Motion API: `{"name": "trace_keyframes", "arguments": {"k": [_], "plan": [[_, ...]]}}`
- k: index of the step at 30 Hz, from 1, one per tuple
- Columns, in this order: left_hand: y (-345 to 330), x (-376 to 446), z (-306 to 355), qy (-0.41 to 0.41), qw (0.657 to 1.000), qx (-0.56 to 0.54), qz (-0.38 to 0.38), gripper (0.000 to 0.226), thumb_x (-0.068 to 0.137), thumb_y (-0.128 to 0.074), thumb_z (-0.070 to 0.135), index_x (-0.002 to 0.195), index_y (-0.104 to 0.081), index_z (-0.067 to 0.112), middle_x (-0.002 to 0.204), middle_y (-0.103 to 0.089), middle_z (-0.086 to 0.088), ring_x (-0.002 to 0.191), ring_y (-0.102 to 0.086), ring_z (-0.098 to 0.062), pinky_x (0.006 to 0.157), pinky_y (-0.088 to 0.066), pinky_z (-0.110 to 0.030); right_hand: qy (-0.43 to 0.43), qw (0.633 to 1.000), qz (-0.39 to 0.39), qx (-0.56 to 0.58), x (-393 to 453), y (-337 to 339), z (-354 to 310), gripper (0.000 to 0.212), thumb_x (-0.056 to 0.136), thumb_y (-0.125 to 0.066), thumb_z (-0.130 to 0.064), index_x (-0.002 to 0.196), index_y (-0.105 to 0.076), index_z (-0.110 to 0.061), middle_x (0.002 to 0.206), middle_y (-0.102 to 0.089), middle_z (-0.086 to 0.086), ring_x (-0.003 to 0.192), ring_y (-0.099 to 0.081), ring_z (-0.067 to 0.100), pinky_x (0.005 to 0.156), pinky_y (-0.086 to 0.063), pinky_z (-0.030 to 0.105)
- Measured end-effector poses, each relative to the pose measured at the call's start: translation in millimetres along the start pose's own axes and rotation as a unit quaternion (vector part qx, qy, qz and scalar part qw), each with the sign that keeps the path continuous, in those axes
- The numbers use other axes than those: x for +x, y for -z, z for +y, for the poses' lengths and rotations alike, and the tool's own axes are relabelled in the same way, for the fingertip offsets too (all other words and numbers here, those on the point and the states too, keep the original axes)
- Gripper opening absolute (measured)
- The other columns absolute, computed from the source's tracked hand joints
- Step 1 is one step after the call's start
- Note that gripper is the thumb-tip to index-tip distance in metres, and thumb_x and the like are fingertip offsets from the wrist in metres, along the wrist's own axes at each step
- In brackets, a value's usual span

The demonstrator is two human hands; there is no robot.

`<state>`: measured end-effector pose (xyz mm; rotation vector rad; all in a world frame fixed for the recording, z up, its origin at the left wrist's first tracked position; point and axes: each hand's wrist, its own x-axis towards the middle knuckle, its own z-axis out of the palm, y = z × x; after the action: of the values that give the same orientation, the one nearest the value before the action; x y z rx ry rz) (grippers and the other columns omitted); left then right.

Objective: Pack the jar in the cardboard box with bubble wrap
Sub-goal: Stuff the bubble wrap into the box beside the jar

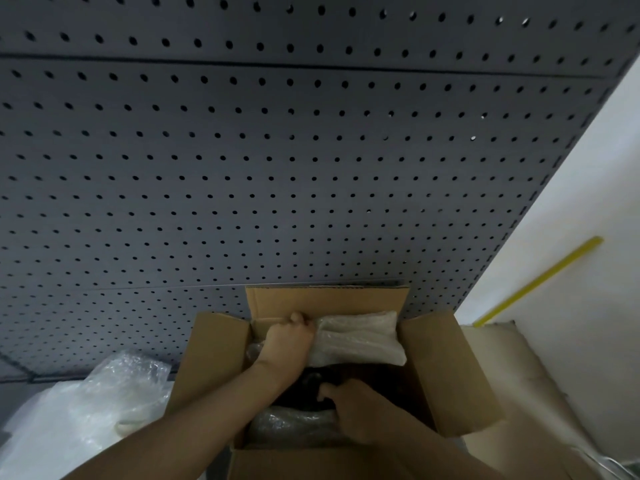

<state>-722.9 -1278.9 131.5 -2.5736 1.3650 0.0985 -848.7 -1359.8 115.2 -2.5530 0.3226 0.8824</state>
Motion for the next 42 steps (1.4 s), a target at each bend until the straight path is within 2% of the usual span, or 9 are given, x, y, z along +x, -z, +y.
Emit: {"name": "trace_keyframes", "arguments": {"k": [13, 16, 21, 23, 26, 28, 31, 35, 42], "plan": [[-13.5, 17.5, 7.1, -0.026, 0.998, 0.039, -0.038, 0.033, 0.095, -0.041, 0.0, 0.126, -0.052, 0.002, 0.129, -0.051, -0.02, 0.106, -0.062, -0.029, 0.07, -0.045, -0.034, 0.012, 0.999, 0.022, -0.034, 0.3, -2.5, 4.3, 0.03, 0.093, -0.049, -0.015, 0.122, -0.057, -0.013, 0.132, -0.054, 0.011, 0.121, -0.05, 0.027, 0.104, -0.038, 0.035], [-13.3, 12.8, -5.3, -0.025, 0.999, 0.003, -0.029, 0.041, 0.09, -0.055, 0.009, 0.13, -0.048, 0.009, 0.133, -0.051, -0.014, 0.115, -0.056, -0.028, 0.09, -0.044, -0.035, 0.015, 0.995, 0.019, -0.1, -2.7, 3.5, 3.3, 0.036, 0.098, -0.043, -0.017, 0.133, -0.049, -0.016, 0.136, -0.05, 0.011, 0.123, -0.048, 0.029, 0.106, -0.039, 0.039], [-17.3, -9.9, -16.0, 0.001, 1.0, -0.03, -0.003, 0.068, 0.082, -0.064, 0.018, 0.143, -0.033, 0.016, 0.138, -0.042, -0.008, 0.127, -0.043, -0.028, 0.108, -0.031, -0.039, 0.055, 0.949, 0.25, -0.182, -14.6, 30.4, -2.5, 0.044, 0.088, -0.054, -0.012, 0.131, -0.043, -0.013, 0.136, -0.043, 0.008, 0.125, -0.038, 0.027, 0.103, -0.036, 0.038], [-12.7, -24.7, -11.6, 0.01, 0.998, -0.05, 0.03, 0.076, 0.074, -0.071, 0.017, 0.142, -0.037, 0.015, 0.133, -0.043, -0.008, 0.122, -0.046, -0.03, 0.105, -0.037, -0.043, 0.063, 0.932, 0.305, -0.183, -9.9, 38.5, 3.7, 0.06, 0.084, -0.058, -0.007, 0.138, -0.034, -0.015, 0.142, -0.033, 0.006, 0.131, -0.029, 0.027, 0.11, -0.029, 0.036], [-5.0, -40.4, -4.3, -0.032, 0.996, -0.046, 0.076, 0.072, 0.036, -0.087, 0.016, 0.105, -0.067, 0.015, 0.097, -0.062, -0.008, 0.085, -0.063, -0.025, 0.074, -0.056, -0.038, 0.06, 0.936, 0.312, -0.152, 7.1, 43.4, 13.8, 0.073, 0.084, -0.058, -0.003, 0.146, -0.024, -0.019, 0.148, -0.031, 0.005, 0.134, -0.03, 0.026, 0.113, -0.028, 0.036], [-4.2, -51.5, 1.3, -0.111, 0.992, -0.045, 0.043, 0.05, 0.058, -0.079, 0.02, 0.106, -0.066, 0.016, 0.102, -0.064, -0.008, 0.094, -0.061, -0.024, 0.084, -0.051, -0.035, 0.054, 0.943, 0.292, -0.151, 18.2, 44.4, 19.6, 0.08, 0.083, -0.059, -0.002, 0.148, -0.019, -0.022, 0.148, -0.034, 0.005, 0.133, -0.034, 0.027, 0.111, -0.032, 0.036], [-22.2, -59.4, 5.9, -0.134, 0.981, -0.114, -0.075, 0.043, 0.097, -0.043, 0.031, 0.137, -0.05, 0.016, 0.145, -0.042, -0.01, 0.137, -0.034, -0.028, 0.115, -0.023, -0.037, 0.036, 0.945, 0.274, -0.176, 26.5, 51.1, 21.6, 0.087, 0.078, -0.065, -0.001, 0.149, -0.018, -0.022, 0.144, -0.04, 0.008, 0.128, -0.04, 0.029, 0.105, -0.039, 0.037], [-37.6, -58.7, 5.4, -0.144, 0.964, -0.151, -0.165, 0.048, 0.101, -0.031, 0.042, 0.145, -0.04, 0.026, 0.163, -0.009, -0.003, 0.15, -0.002, -0.031, 0.121, -0.007, -0.044, 0.03, 0.943, 0.256, -0.212, 25.9, 64.2, 13.6, 0.071, 0.082, -0.06, -0.004, 0.144, -0.029, -0.021, 0.136, -0.043, 0.012, 0.121, -0.044, 0.031, 0.092, -0.045, 0.04], [-23.1, -58.1, -2.1, -0.153, 0.938, -0.178, -0.254, 0.049, 0.103, -0.026, 0.044, 0.147, -0.036, 0.026, 0.163, -0.008, 0.001, 0.15, -0.004, -0.026, 0.119, -0.003, -0.029, 0.024, 0.934, 0.238, -0.267, 40.1, 62.6, 6.6, 0.061, 0.079, -0.062, -0.001, 0.135, -0.04, -0.014, 0.127, -0.048, 0.014, 0.114, -0.051, 0.031, 0.078, -0.049, 0.039]]}}
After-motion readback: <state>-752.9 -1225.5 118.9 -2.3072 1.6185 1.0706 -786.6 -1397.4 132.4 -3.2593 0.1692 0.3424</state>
